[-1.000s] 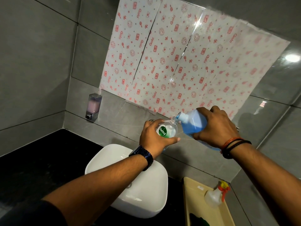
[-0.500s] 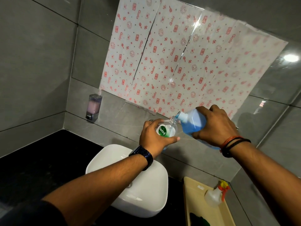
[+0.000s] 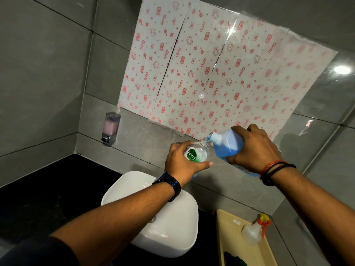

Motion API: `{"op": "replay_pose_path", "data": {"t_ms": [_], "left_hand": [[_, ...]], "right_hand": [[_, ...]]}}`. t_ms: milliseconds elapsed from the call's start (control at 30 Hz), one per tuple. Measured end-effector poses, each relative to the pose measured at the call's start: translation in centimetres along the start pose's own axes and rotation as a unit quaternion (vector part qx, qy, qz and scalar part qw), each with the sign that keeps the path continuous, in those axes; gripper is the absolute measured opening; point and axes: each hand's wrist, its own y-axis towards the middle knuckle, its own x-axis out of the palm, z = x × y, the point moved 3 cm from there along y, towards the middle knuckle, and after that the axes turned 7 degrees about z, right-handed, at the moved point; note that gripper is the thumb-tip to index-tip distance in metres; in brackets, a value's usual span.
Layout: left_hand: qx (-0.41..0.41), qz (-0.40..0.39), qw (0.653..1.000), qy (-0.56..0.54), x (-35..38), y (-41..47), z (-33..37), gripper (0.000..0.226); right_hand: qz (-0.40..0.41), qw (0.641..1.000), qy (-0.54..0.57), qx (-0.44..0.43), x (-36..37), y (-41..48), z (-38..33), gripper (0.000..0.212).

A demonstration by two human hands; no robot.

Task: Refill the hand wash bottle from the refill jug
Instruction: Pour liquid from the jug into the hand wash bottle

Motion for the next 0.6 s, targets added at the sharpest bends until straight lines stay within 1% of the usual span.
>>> {"op": "replay_pose_path", "data": {"t_ms": [600], "left_hand": [[0.003,0.001,1.0,0.0,0.08,-0.02,-0.01,0.071]], "right_hand": [[0.003,1.0,-0.001,-0.002,-0.15,-0.08,-0.04,0.078]]}}
